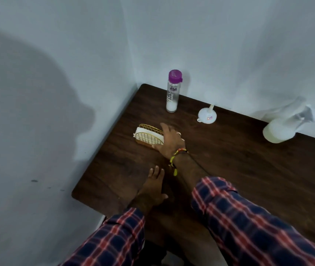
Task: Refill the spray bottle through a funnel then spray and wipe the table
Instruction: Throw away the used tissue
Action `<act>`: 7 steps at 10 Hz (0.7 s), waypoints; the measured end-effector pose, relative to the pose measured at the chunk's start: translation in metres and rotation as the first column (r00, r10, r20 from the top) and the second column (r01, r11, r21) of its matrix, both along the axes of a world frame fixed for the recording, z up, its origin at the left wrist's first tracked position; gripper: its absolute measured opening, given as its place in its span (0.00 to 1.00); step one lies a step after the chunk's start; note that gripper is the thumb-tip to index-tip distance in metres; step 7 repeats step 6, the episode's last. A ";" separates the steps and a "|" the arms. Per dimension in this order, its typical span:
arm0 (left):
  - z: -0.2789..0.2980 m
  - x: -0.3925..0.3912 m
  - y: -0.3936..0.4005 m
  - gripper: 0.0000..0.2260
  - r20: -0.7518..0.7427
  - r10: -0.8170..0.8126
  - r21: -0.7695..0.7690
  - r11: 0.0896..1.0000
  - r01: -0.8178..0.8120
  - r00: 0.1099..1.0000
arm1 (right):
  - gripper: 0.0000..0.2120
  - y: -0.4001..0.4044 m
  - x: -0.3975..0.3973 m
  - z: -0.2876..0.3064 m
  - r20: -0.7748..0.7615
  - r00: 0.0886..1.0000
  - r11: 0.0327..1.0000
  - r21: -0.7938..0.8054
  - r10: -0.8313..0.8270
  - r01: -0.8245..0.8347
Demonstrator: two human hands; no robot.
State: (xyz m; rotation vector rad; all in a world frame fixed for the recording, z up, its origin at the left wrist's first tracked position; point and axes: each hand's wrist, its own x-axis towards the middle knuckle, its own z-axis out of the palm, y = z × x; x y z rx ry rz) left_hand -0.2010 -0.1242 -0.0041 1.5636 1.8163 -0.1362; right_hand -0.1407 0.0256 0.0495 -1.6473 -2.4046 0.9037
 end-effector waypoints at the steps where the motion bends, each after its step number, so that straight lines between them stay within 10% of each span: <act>1: -0.001 -0.007 0.003 0.45 0.014 -0.039 -0.037 0.999 0.039 0.999 | 0.32 0.009 -0.019 -0.010 0.081 0.995 0.998 0.009 0.054 -0.055; 7: 0.027 -0.005 0.037 0.35 -0.129 -0.161 -0.155 0.978 0.141 0.978 | 0.34 0.035 0.022 0.003 0.074 0.997 1.000 -0.023 -0.005 0.007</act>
